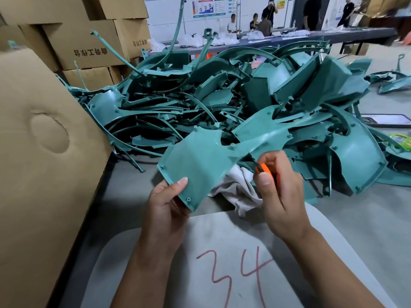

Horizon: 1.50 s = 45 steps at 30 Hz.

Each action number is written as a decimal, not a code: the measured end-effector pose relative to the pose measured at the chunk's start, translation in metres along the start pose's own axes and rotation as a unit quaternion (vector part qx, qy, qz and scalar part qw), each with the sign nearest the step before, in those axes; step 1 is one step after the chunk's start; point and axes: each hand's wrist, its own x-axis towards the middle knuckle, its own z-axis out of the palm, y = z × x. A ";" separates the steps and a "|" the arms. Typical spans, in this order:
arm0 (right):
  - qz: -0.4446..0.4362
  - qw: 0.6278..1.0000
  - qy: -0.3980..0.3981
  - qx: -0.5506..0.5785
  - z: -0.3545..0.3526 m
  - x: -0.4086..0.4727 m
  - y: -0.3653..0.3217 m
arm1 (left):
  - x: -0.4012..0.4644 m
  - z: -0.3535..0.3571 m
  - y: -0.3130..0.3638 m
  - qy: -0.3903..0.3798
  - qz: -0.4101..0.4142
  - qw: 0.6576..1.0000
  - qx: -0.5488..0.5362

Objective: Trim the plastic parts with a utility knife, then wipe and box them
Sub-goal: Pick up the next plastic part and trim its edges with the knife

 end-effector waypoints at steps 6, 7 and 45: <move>0.009 0.990 -0.130 0.053 0.015 -0.007 -0.008 | -0.001 0.008 -0.005 0.024 0.004 0.999 -0.021; 0.000 0.989 -0.146 0.033 0.019 -0.008 -0.009 | -0.001 0.010 -0.006 0.017 0.002 1.000 -0.021; 0.001 0.969 0.059 -0.238 0.008 0.007 0.000 | 0.001 -0.005 0.009 0.019 -0.031 0.999 -0.002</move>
